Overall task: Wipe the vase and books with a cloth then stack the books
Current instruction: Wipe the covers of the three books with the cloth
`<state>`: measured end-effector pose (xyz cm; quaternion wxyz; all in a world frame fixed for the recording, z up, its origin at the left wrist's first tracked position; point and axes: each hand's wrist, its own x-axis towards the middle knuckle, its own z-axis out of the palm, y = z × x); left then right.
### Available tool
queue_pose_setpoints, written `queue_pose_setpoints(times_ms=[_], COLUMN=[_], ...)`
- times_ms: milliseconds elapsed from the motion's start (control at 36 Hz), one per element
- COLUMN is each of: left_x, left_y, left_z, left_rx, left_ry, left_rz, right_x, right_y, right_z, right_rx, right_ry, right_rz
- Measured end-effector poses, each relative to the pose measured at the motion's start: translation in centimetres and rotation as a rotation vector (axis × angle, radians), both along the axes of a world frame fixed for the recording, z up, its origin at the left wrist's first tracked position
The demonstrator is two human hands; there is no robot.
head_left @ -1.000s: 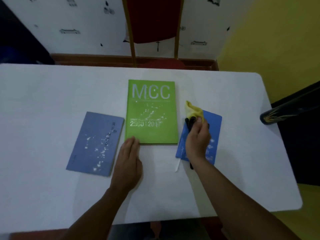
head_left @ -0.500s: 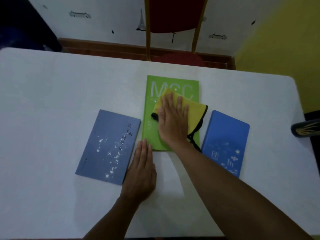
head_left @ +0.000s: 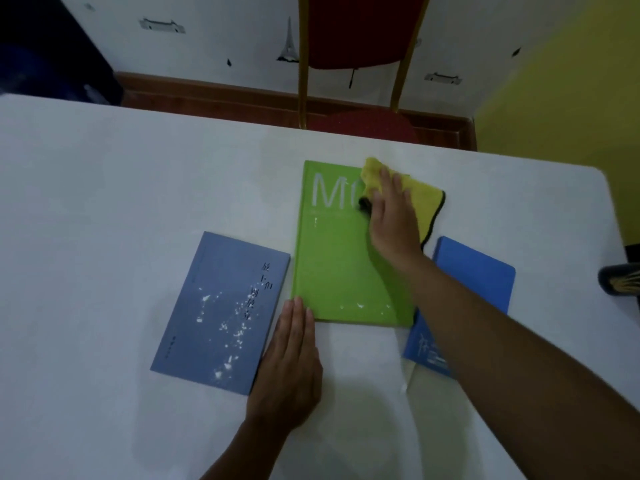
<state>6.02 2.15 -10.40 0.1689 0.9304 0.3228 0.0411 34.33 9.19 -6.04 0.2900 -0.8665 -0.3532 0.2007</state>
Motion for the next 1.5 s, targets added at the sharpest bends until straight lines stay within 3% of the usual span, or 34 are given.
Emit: queue_pose_setpoints(times_ms=[83,278,472,583,722,833,1028,1111,1194,1306,1389,1500], left_x=[0.0,-0.1,0.0,0.1,0.0,0.1,0.1,0.1,0.1,0.1,0.1,0.1], left_y=[0.0,0.0,0.0,0.0,0.1,0.0,0.0,-0.1,-0.2,-0.3,-0.3,-0.4], left_z=[0.1,0.5,0.3,0.4,0.4,0.4,0.3,0.2,0.2,0.3,0.2,0.1], left_rx=[-0.02,-0.019,-0.019,-0.006,-0.02,-0.013,-0.019,-0.002,0.014,0.014,0.011,0.008], left_ry=[-0.001,-0.016,0.003,0.01,0.005,-0.004,-0.037,-0.045,-0.034,-0.015,0.0,0.003], left_rz=[0.001,0.004,-0.005,-0.003,0.008,0.005,0.008,0.009,0.019,0.025,0.027,0.023], right_x=[-0.4,-6.4,-7.3,-5.6,-3.4,-1.5,-8.2,-11.3,-11.4,-5.3,-0.4,-2.4], right_y=[3.5,0.6,-10.3,-11.2,-9.2,-10.9,-13.4,-11.7,-9.3,-6.3,-4.4,-4.9], right_z=[1.1,1.0,-1.0,0.1,3.5,3.6,1.6,-0.2,-0.7,-0.8,-0.6,-0.6], right_rx=[0.016,-0.03,0.029,0.035,0.032,0.081,0.001,-0.115,-0.264,-0.324,-0.371,-0.347], right_ry=[0.105,0.18,-0.011,0.125,0.381,0.309,0.175,-0.119,-0.303,-0.367,-0.315,-0.362], right_rz=[-0.035,0.389,0.597,0.468,-0.012,-0.115,0.056,0.301,0.351,0.34,0.263,0.359])
